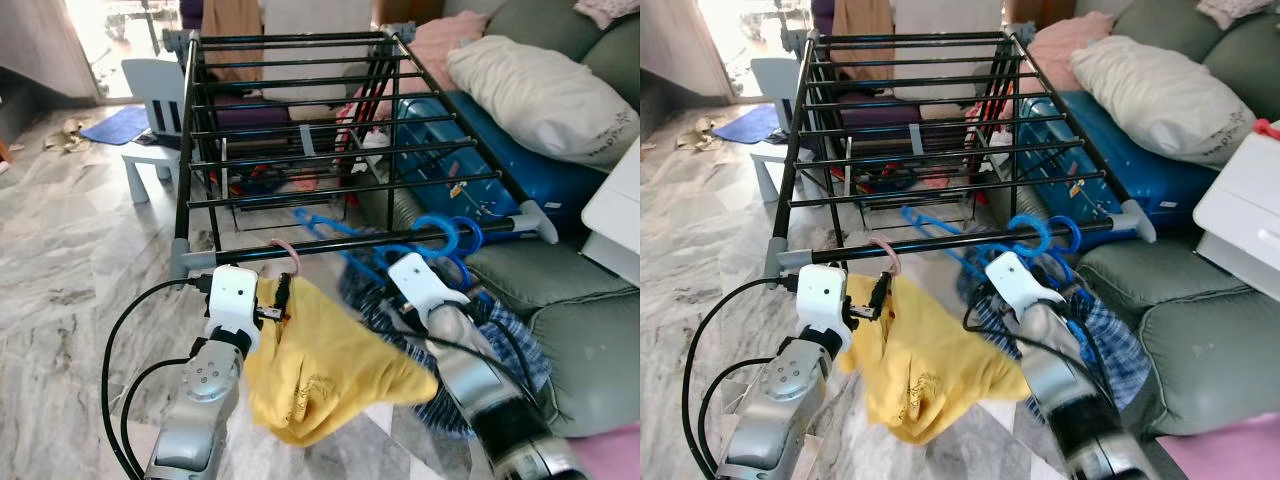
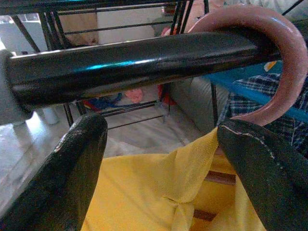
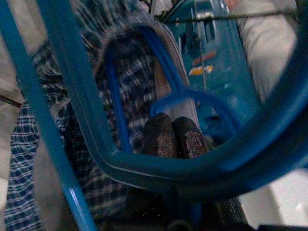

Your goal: Hang hanger

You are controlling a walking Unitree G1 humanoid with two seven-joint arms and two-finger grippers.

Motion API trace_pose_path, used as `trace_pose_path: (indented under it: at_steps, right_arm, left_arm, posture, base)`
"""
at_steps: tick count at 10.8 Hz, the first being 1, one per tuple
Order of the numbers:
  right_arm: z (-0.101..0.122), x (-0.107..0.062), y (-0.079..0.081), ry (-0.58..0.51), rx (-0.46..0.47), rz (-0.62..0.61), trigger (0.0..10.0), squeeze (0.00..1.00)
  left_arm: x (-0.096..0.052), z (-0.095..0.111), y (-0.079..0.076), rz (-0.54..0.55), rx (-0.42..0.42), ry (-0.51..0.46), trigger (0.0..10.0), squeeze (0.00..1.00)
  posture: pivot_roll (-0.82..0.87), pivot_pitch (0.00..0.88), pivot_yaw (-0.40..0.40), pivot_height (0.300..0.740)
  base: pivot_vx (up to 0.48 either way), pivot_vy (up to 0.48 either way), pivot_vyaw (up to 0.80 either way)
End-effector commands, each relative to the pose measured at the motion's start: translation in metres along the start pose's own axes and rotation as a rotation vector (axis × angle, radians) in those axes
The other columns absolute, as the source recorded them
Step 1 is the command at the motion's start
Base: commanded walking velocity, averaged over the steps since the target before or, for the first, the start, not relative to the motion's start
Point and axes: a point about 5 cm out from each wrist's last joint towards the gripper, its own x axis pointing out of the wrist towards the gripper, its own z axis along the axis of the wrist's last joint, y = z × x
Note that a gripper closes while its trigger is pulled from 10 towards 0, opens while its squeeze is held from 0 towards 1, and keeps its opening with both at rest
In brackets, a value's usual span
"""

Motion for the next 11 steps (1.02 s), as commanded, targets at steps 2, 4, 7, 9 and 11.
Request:
trace_pose_path:
  at_steps: [2,4,7,9,11]
  right_arm:
    - [0.027,0.015,-0.011,-0.049,-0.004,-0.02,10.0,0.0]
    - [0.027,0.024,-0.013,-0.005,0.027,-0.011,10.0,0.0]
    - [0.027,0.03,-0.012,0.079,0.221,0.045,10.0,0.0]
    - [0.029,0.031,-0.006,0.064,0.173,0.023,10.0,0.0]
    - [0.026,0.03,-0.002,0.059,0.127,0.02,10.0,0.0]
  left_arm:
    - [0.001,0.001,-0.004,-0.019,0.0,0.004,10.0,0.0]
    - [-0.001,0.0,-0.004,-0.018,-0.003,0.008,10.0,0.0]
    - [-0.003,0.0,-0.005,-0.024,-0.004,0.011,10.0,0.0]
    - [-0.003,-0.001,-0.006,-0.034,-0.003,0.018,10.0,0.0]
    - [-0.002,-0.001,-0.008,-0.057,-0.01,0.028,10.0,0.0]
  posture:
    - [0.0,0.028,-0.04,0.74]
    - [0.01,0.026,-0.047,0.74]
    - [0.02,0.029,-0.05,0.74]
    - [0.02,0.03,-0.048,0.74]
    - [0.02,0.029,-0.049,0.74]
  base:
    - [0.0,0.0,0.0]
    - [0.0,0.0,0.0]
    - [0.0,0.0,0.0]
    - [0.0,0.0,0.0]
    - [0.0,0.0,0.0]
